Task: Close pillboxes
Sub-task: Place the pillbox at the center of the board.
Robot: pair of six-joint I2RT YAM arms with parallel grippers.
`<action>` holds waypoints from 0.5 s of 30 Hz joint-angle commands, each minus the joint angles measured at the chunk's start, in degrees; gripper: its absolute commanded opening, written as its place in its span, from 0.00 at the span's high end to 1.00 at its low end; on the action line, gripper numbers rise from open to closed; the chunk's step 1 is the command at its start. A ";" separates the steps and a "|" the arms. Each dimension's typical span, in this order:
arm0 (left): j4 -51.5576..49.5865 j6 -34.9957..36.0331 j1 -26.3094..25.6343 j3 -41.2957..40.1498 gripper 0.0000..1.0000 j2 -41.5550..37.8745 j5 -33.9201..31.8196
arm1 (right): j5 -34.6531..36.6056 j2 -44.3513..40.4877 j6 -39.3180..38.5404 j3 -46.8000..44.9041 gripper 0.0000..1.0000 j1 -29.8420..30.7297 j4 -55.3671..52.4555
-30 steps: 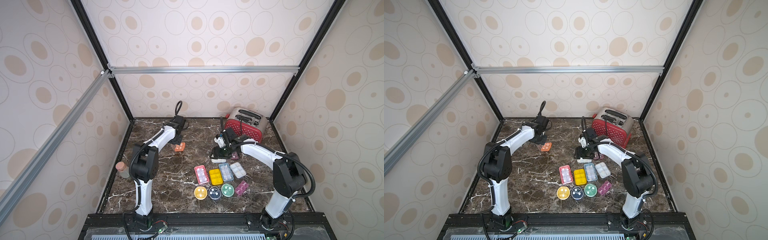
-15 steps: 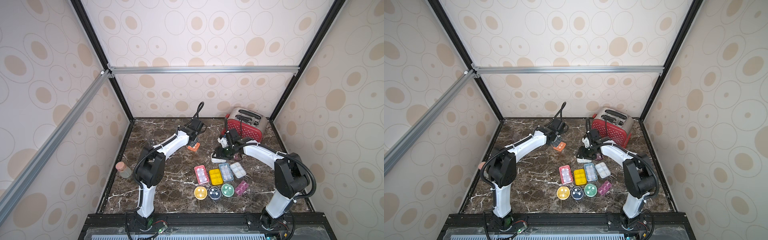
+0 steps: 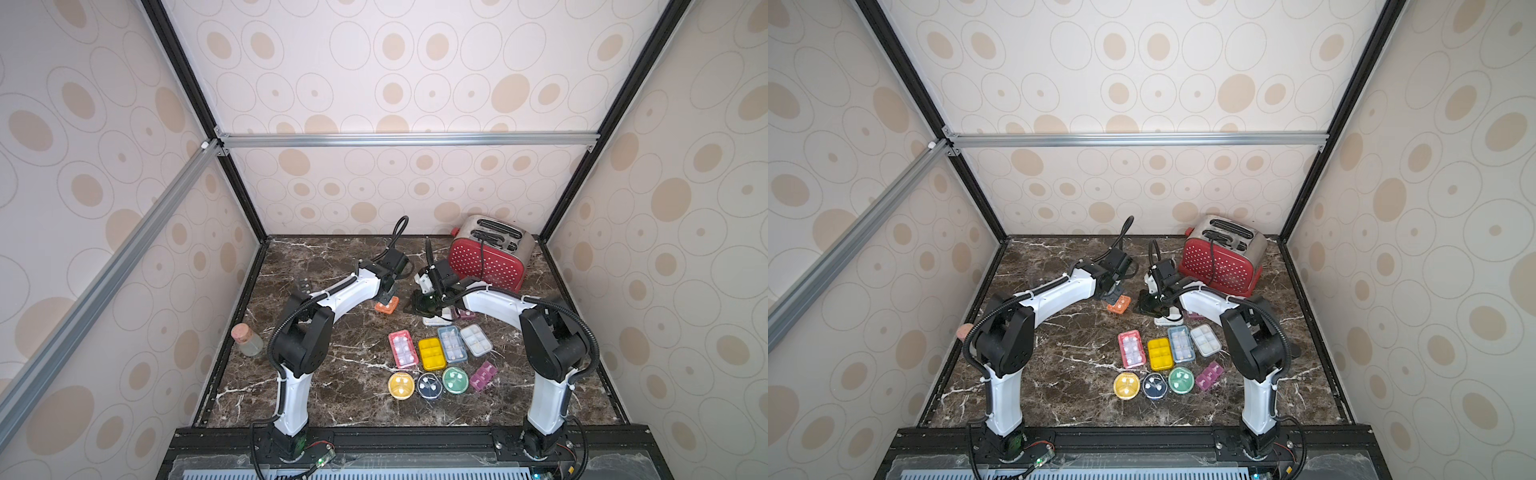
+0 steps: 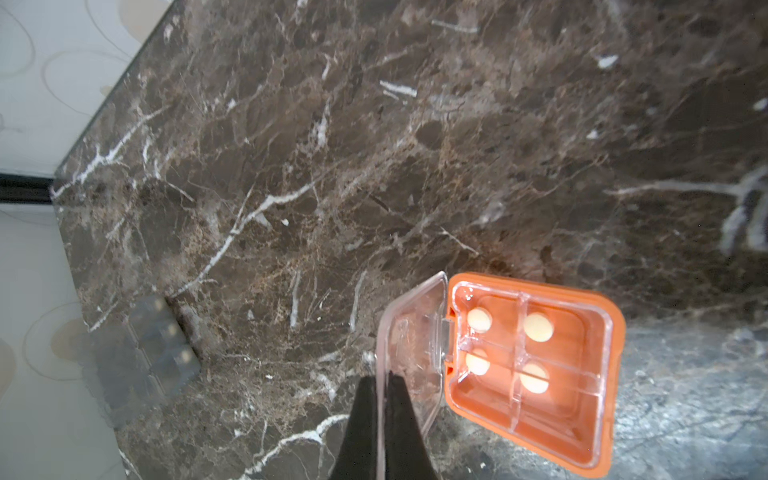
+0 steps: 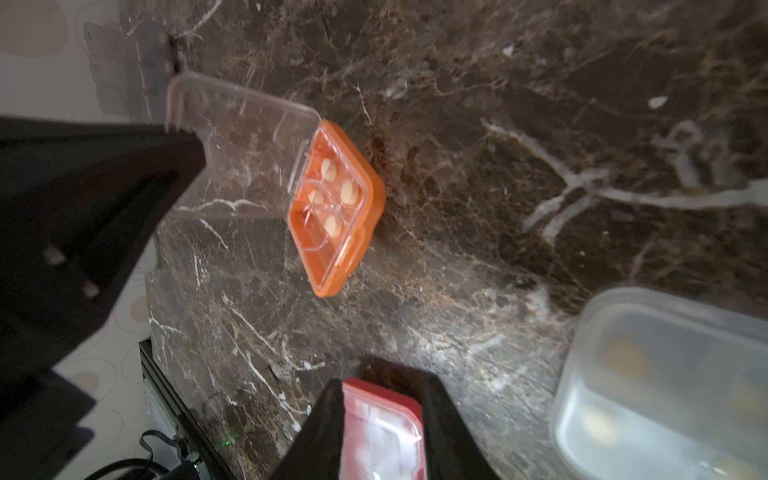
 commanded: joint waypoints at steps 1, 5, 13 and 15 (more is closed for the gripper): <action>-3.19 -6.23 -0.57 -1.28 1.00 -3.21 1.00 | -0.49 1.70 5.61 -0.97 0.70 -0.08 7.24; -4.74 -10.83 -0.74 -2.19 1.00 -3.88 3.62 | -3.02 4.18 7.59 -0.72 0.71 0.09 10.39; -6.44 -13.80 -0.95 -2.77 0.99 -4.43 5.75 | -5.87 7.78 8.73 -0.06 0.71 0.19 12.17; -6.31 -13.87 -0.96 -2.89 0.99 -4.36 5.76 | -6.07 8.38 8.72 -0.10 0.74 0.21 12.24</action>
